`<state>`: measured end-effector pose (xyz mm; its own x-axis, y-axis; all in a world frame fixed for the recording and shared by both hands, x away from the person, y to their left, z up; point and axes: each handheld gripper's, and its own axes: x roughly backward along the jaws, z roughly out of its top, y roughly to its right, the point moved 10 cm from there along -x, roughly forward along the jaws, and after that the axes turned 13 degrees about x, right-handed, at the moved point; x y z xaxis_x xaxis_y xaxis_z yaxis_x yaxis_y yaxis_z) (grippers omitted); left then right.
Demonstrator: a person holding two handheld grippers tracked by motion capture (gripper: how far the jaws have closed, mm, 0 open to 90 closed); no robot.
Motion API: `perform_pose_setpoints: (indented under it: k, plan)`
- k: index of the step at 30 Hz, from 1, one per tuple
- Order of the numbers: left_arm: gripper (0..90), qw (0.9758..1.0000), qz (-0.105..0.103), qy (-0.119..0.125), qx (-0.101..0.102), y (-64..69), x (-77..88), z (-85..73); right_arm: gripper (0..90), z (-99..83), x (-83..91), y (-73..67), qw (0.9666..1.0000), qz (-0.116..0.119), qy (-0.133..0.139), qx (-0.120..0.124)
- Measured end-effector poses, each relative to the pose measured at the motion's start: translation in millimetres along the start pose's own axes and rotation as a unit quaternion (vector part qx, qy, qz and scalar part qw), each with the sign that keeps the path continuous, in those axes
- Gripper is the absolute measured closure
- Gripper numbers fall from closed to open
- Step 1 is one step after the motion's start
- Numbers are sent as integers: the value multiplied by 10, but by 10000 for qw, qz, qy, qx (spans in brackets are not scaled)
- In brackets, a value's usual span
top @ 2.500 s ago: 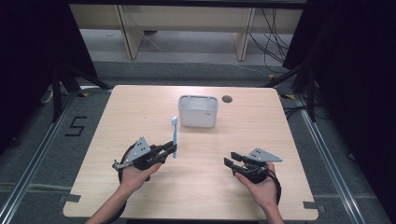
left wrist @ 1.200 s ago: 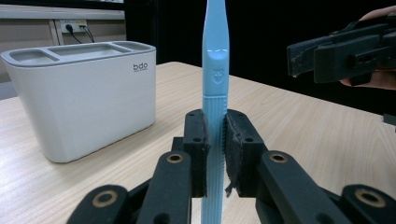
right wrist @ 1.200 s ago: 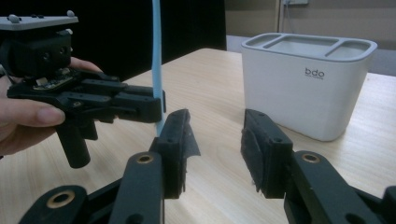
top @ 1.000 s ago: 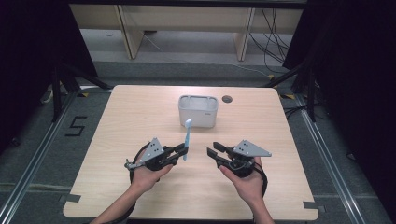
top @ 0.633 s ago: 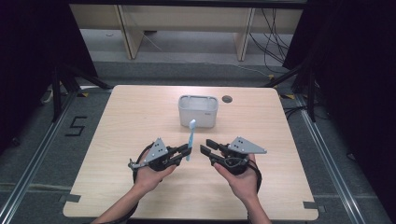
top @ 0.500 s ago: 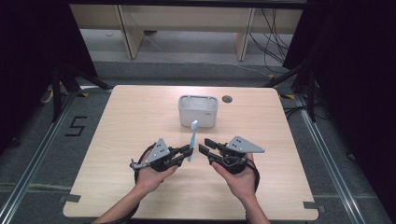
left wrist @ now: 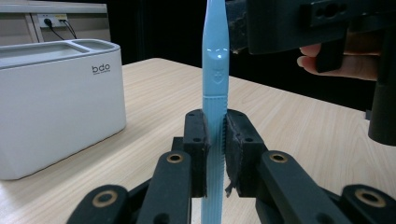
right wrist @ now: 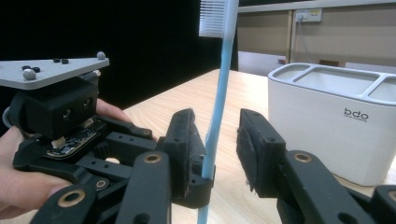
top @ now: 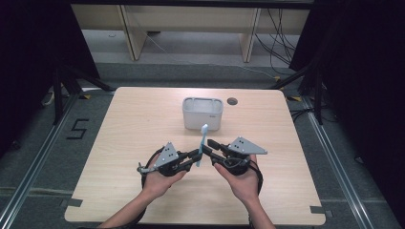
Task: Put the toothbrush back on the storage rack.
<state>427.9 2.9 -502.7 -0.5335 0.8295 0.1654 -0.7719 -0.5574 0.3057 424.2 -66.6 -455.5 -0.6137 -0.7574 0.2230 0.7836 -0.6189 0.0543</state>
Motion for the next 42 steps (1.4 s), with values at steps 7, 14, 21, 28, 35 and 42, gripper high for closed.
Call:
perform_pose_setpoints:
  k: [7, 14, 21, 28, 35, 42]
  plan:
    - [787, 10000, -52, 16, -1, 46, -18, 3, 712, -5, -19, 7, 10000, -12, 52, -55]
    - [786, 10000, -87, 7, 3, 71, -31, 4, 818, -14, -27, 3, 9998, 57, 117, -153]
    - [780, 9999, -120, -12, -90, 83, -51, -1, 854, -5, -24, 12, 9999, 43, 120, -63]
    - [535, 9992, 150, -28, -369, -23, 26, -7, 856, 33, 17, 73, 9998, -105, 184, -34]
    - [428, 9966, 678, -181, -423, -326, 368, -96, 855, 49, 59, 197, 9992, -330, 222, 0]
    - [389, 9922, 1243, 93, -58, -687, 816, -124, 855, 74, 101, 306, 9984, -499, 260, 7]
